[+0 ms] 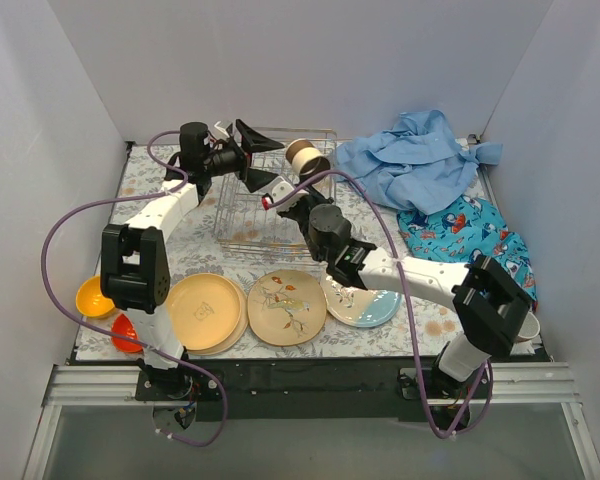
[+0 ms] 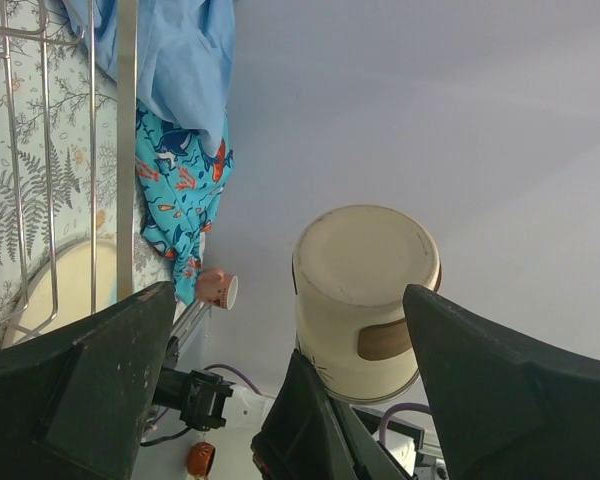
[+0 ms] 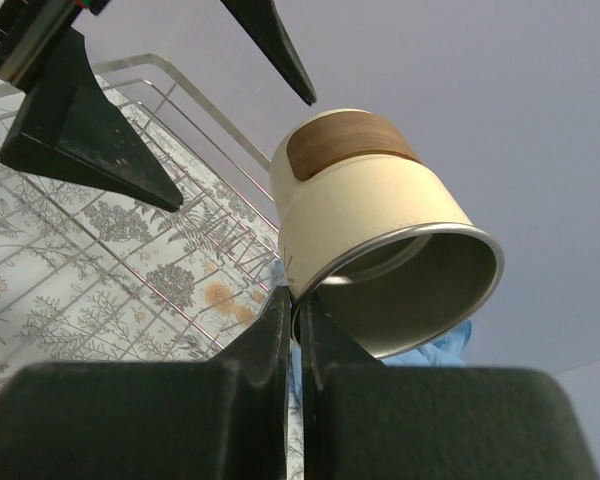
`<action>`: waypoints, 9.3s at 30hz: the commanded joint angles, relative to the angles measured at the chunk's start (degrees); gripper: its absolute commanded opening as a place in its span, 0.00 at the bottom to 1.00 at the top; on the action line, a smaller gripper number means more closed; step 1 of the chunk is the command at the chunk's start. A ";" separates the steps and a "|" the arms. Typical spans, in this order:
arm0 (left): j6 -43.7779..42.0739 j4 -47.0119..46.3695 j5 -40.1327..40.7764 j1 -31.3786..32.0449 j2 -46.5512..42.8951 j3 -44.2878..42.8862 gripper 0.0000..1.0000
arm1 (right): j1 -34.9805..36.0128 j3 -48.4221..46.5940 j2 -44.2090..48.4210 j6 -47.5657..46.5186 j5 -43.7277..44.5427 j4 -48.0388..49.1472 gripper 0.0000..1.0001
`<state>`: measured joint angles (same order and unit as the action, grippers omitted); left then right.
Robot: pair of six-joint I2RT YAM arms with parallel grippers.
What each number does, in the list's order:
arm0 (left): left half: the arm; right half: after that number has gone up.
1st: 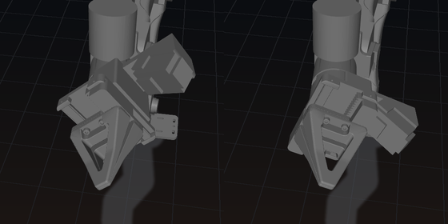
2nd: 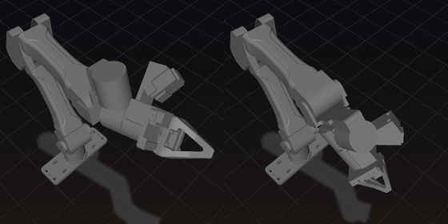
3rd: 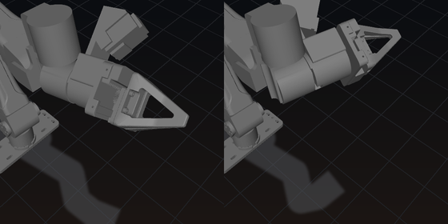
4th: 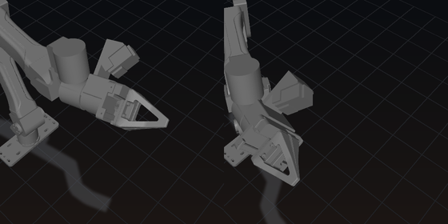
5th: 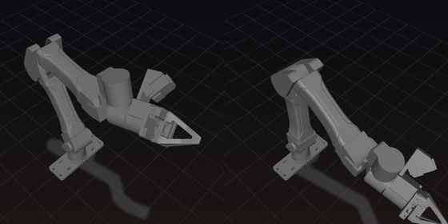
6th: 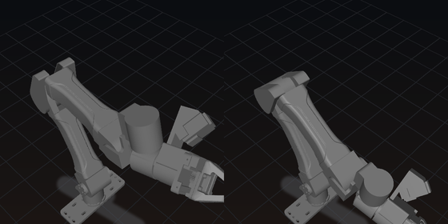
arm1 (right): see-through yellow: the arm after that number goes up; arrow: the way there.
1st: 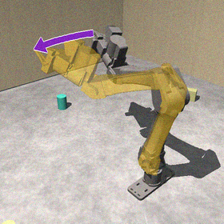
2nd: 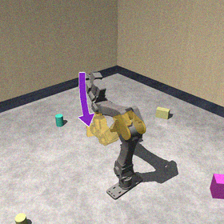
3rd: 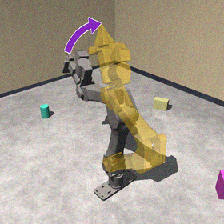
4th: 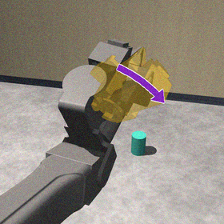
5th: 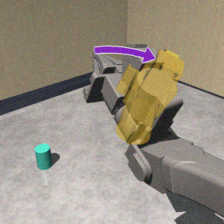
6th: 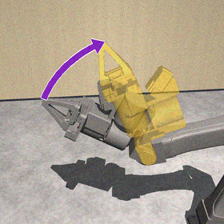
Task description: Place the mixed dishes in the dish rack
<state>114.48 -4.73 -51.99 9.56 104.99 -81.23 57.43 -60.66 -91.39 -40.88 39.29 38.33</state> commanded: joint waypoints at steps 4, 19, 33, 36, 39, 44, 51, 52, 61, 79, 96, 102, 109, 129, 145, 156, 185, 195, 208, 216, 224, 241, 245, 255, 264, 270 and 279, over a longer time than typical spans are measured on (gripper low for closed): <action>22.90 -0.98 -0.04 0.63 -4.36 -0.77 0.95 | 1.46 -5.87 -3.88 -0.34 2.02 6.06 0.01; 22.90 -1.24 -0.13 0.90 -4.88 -1.38 0.91 | 1.98 -8.94 -9.06 -0.07 4.83 5.97 0.01; 22.19 -0.89 -0.48 0.72 -4.80 -1.21 0.75 | 1.98 -11.76 -12.84 -0.86 2.81 5.53 0.01; 21.50 -1.51 -0.22 0.63 -4.27 -1.30 0.70 | 2.25 -11.23 -12.84 -0.86 1.59 4.48 0.01; 20.27 -3.35 -0.22 0.63 -3.22 -1.91 0.65 | 2.51 -11.23 -12.75 -0.87 0.09 3.34 0.01; 20.09 -3.79 -0.13 0.55 -2.69 -2.35 0.62 | 2.69 -11.49 -13.11 -0.34 -1.49 1.05 0.01; 20.61 -0.45 0.48 0.55 -2.77 -1.30 0.84 | 3.04 -11.76 -13.28 -0.07 -2.11 0.35 0.01; 20.44 -0.45 0.48 0.63 -2.77 -1.21 0.84 | 3.13 -11.76 -13.37 0.01 -2.02 0.35 0.01; 20.17 -0.81 0.57 1.07 -1.81 -1.83 0.84 | 3.57 -12.02 -13.63 -0.77 -3.95 0.35 0.01; 12.28 -1.86 2.67 0.81 -0.75 -2.44 0.49 | 4.09 -13.43 -13.81 -5.70 -7.13 -5.26 0.28; -15.49 0.07 3.82 -6.22 14.53 -26.25 0.41 | -5.02 -15.87 6.14 1.85 -35.52 -60.84 0.86; -29.03 2.71 7.15 -5.96 19.46 -34.50 0.39 | -10.14 -31.16 -2.09 8.01 -53.40 -77.77 0.93; -49.86 -4.13 13.30 -3.41 18.68 -28.93 0.37 | -13.83 -35.49 -6.51 13.10 -56.95 -82.18 0.90; -70.44 -30.60 47.05 5.20 23.06 -19.76 0.28 | -16.12 -28.81 -2.47 20.67 -53.44 -82.62 0.89; -74.22 -36.22 54.71 5.55 30.18 -22.30 0.26 | -16.21 -24.33 -0.80 20.40 -51.07 -82.01 0.89; -73.78 -33.24 56.47 5.82 30.01 -17.31 0.29 | -16.21 -23.80 -1.33 19.61 -49.75 -80.69 0.89; -75.19 -33.34 60.86 8.10 19.29 -8.76 0.20 | -16.82 -23.18 -1.15 20.58 -50.54 -78.14 0.89; -73.61 -20.94 55.24 8.01 23.59 -16.94 0.22 | -17.00 -23.54 -1.86 20.67 -50.80 -77.35 0.89; -72.38 -14.52 53.83 8.01 28.08 -22.48 0.21 | -17.44 -21.51 -0.63 20.93 -50.28 -76.91 0.89; -72.02 -13.55 53.39 7.84 25.09 -20.37 0.18 | -17.44 -22.56 -1.59 21.46 -50.62 -76.47 0.89; -71.41 -11.53 52.96 6.87 22.02 -21.07 0.14 | -17.53 -24.50 -3.35 21.72 -51.15 -76.38 0.89; -71.67 2.43 46.80 5.12 29.56 -35.48 0.14 | -17.88 -23.10 -2.74 22.07 -51.42 -76.29 0.89; -72.64 4.47 46.36 5.12 31.68 -39.69 0.14 | -18.14 -23.01 -2.65 22.16 -51.24 -76.21 0.89; -71.85 7.64 46.27 4.94 30.81 -40.43 0.13 | -18.41 -22.04 -2.03 22.25 -51.33 -76.03 0.89; -70.35 2.53 45.84 4.85 21.93 -31.45 0.09 | -18.58 -22.39 -2.74 22.43 -51.94 -75.77 0.89; -70.88 5.94 45.75 4.85 24.12 -34.51 0.09 | -18.67 -23.45 -3.88 22.51 -52.21 -75.86 0.89; -71.14 9.03 44.78 4.68 24.82 -38.73 0.08 | -18.67 -24.50 -4.23 21.82 -55.62 -77.17 0.89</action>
<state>43.77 2.92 -6.35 14.68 133.64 -115.70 38.96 -82.70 -95.24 -18.96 -12.27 -38.89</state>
